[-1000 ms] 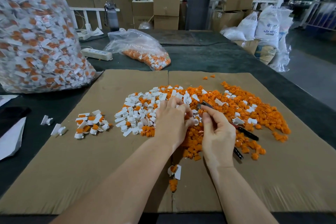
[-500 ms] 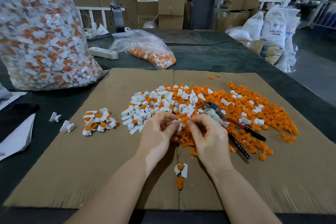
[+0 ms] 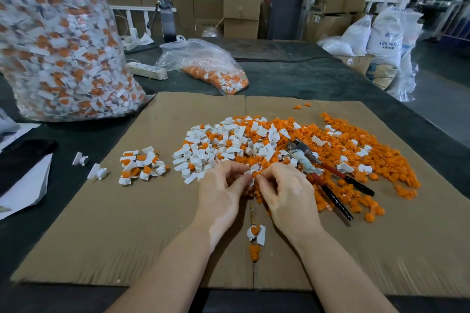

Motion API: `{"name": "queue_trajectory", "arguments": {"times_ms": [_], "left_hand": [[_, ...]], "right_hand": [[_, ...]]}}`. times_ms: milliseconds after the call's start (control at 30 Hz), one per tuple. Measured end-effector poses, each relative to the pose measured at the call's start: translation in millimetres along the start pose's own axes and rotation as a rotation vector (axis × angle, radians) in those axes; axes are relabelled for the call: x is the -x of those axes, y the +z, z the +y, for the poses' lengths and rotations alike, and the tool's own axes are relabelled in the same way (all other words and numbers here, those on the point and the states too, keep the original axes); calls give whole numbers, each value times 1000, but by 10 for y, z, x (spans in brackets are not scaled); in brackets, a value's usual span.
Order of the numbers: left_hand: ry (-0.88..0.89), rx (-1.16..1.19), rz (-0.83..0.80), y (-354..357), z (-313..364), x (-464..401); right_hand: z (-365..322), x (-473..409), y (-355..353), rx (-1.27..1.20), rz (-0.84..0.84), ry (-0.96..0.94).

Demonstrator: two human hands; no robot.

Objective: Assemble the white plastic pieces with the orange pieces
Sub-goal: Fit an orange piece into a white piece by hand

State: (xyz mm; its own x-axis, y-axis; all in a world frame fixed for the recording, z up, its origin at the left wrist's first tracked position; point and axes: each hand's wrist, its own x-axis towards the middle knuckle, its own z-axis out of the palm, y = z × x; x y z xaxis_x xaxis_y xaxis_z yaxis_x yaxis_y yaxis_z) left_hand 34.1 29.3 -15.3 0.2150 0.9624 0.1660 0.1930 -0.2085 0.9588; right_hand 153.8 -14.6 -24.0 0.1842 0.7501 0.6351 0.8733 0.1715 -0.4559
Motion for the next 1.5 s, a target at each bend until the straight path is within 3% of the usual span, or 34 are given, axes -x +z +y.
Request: {"name": "queue_trajectory", "arguments": {"times_ms": [267,467,600,1300,1400,1500], "left_hand": [[139,-215,-56,1,-8,20],[-54,125,-10,-34,-6,-6],[-71,209,-12,-46,3,4],[-32,150,-56,-47,-19,10],[-19,138,-61,-45,-28,3],[-24,159,-64,-37,-38,-4]], "right_hand": [[20,16,-20,-19,-35,30],[-3,11,-28,-70,-57,13],[1,9,-46,-151,-35,13],[0,2,-66,-153,-32,-71],[-30,-17,-85,-271,3,-7],[-39,-91,-145,-519,73,225]]}}
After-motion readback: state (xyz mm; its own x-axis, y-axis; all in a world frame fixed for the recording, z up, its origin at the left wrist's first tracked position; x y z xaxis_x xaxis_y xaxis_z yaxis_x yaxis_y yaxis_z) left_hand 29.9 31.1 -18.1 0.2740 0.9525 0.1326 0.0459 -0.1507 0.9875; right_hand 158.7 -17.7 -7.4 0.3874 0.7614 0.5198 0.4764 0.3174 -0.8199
